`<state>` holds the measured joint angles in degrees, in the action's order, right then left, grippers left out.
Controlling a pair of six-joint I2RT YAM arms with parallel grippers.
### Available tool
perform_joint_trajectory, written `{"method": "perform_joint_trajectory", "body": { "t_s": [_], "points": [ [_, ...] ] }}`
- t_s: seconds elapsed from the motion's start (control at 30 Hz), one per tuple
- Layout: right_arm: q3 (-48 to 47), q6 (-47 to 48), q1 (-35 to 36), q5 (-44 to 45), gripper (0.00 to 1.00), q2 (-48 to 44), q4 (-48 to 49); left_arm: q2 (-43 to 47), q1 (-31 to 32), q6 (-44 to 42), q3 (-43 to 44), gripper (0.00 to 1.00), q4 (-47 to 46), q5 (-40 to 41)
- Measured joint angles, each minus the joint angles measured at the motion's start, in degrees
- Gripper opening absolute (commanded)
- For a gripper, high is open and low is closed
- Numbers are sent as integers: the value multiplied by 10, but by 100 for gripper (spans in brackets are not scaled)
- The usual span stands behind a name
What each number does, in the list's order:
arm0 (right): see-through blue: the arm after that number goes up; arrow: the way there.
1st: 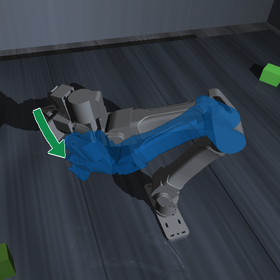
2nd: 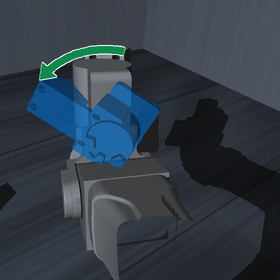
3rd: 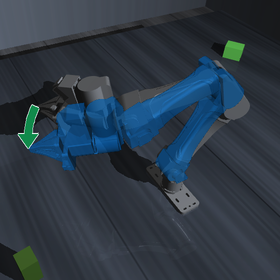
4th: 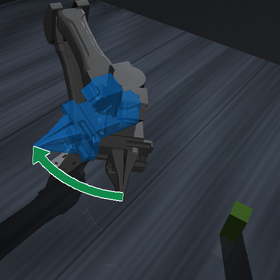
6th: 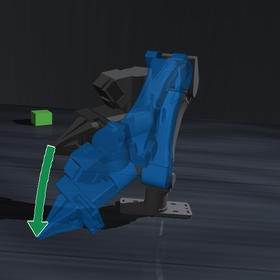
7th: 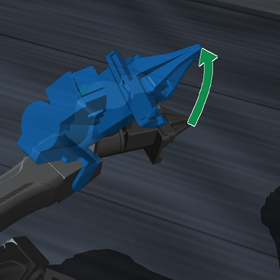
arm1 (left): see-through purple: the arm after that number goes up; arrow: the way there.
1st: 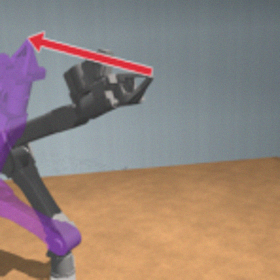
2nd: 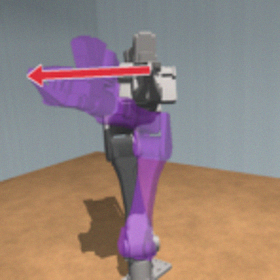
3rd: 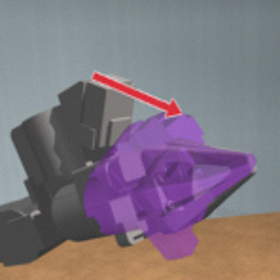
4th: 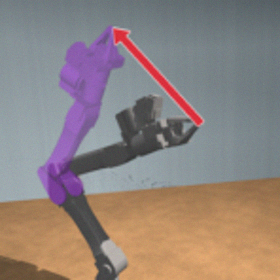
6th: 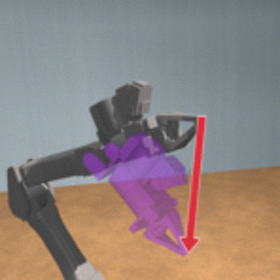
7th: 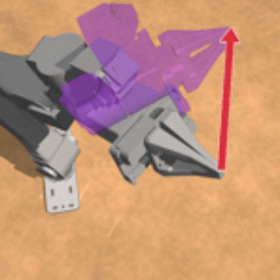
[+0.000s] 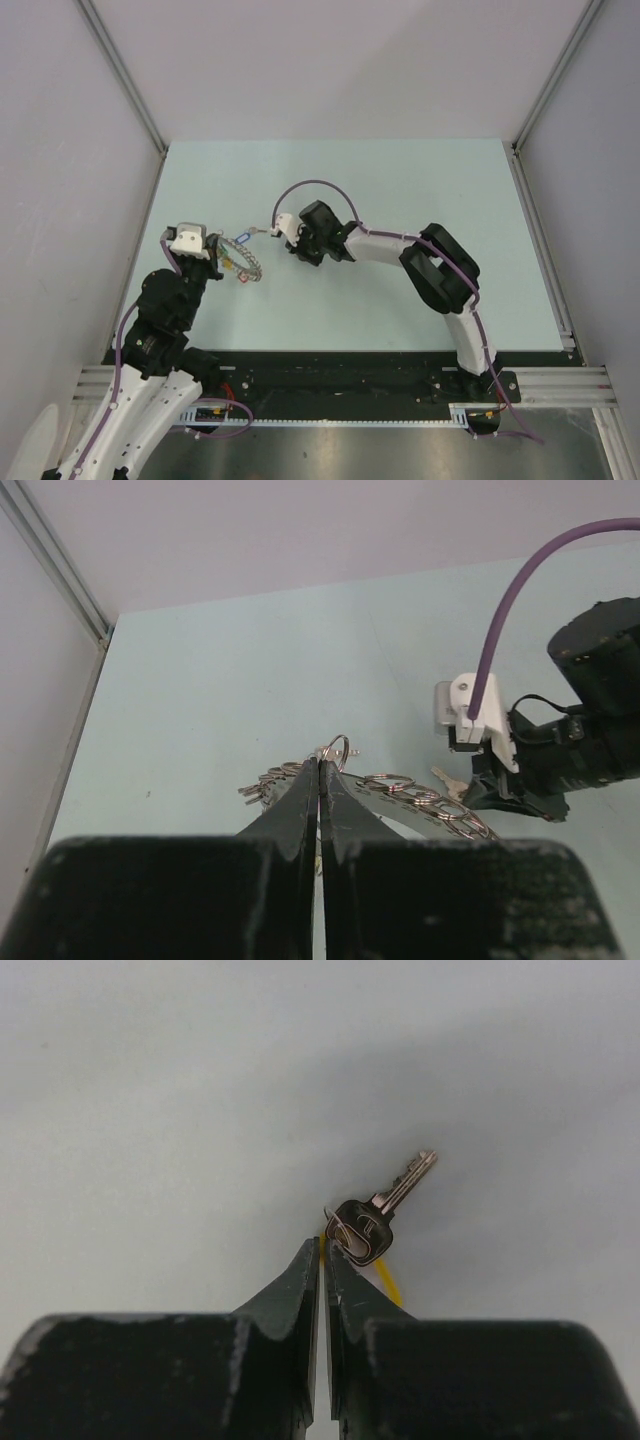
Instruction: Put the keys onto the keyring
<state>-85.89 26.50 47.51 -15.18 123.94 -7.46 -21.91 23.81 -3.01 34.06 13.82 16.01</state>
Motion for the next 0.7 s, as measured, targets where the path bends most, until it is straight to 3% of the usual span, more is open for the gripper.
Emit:
{"method": "perform_joint_trajectory", "body": {
  "t_s": [0.23,0.5,0.57,0.7],
  "points": [
    [125,-133,5,96,9,-96,-9,0,0,0,0,0,0,-2],
    [212,-293,52,174,27,-175,-48,0,0,0,0,0,0,-10],
    [217,-310,60,179,40,-186,-65,0,-1,0,0,0,0,-13],
    [225,-320,58,167,51,-228,-126,0,-1,0,0,0,0,-15]
  ]
}}
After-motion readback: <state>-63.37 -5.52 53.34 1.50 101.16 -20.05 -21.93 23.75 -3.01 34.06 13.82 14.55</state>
